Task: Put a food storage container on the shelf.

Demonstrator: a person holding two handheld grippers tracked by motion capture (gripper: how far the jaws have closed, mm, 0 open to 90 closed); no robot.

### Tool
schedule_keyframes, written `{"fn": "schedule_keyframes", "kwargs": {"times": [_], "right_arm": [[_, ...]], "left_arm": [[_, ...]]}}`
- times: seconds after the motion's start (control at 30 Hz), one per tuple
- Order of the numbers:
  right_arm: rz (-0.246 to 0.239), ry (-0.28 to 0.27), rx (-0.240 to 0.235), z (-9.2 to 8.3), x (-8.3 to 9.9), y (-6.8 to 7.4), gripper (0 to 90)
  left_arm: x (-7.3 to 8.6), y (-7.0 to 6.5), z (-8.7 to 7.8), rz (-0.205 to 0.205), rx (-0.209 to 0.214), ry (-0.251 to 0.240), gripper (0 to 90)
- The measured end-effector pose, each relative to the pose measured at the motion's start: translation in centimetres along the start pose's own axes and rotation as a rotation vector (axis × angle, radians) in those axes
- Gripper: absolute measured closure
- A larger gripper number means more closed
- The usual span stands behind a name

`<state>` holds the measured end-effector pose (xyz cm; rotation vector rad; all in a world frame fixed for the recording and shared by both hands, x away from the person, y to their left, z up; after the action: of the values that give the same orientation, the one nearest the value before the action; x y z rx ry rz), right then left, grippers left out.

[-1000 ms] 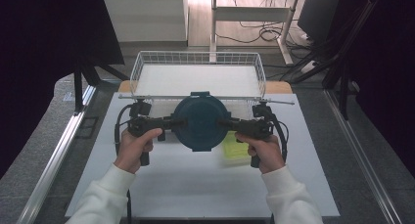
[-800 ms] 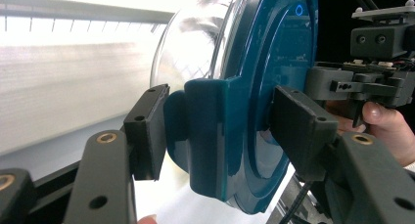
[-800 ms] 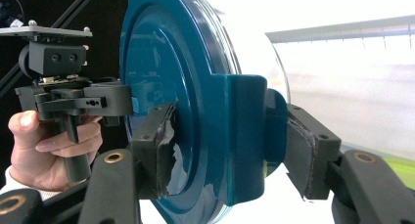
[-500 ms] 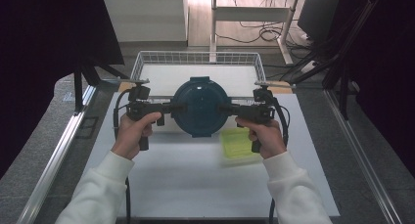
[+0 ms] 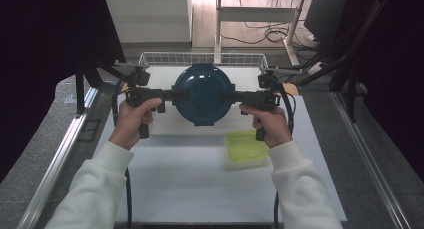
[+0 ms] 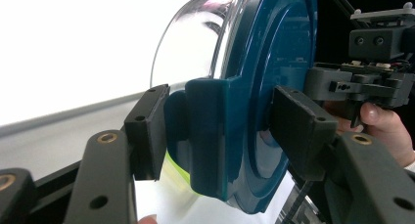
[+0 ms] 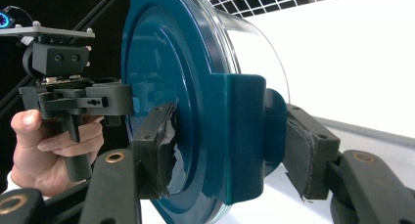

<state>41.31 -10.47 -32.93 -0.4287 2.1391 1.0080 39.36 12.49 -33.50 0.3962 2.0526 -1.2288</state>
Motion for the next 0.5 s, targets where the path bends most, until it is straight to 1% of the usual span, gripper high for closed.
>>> {"fn": "schedule_keyframes", "kwargs": {"times": [0.17, 0.33, 0.5], "right_arm": [[0.007, 0.001, -0.007, 0.4, -1.3, -0.4, 41.8], [0.028, -0.004, -0.01, 0.9, -2.6, -0.9, 41.8], [0.035, 0.001, -0.011, 1.1, -3.7, -1.4, 41.8]], "left_arm": [[-1.6, 0.3, 0.2, 0.004, -0.005, 0.003, 41.7], [-3.2, 0.7, 0.7, 0.009, -0.005, 0.009, 41.9], [-4.2, 1.0, 1.0, 0.011, -0.006, 0.015, 42.0]]}}
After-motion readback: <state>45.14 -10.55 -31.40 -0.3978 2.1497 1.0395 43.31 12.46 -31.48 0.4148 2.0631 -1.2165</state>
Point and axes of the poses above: each handheld gripper's, and its own axes: z roughly forward along the jaws, x roughly out of its underside, y roughly to its left, the point moved 6 cm from there along z, roughly forward along the jaws, and after that the axes turned 6 degrees about x, right-handed, at the moved point
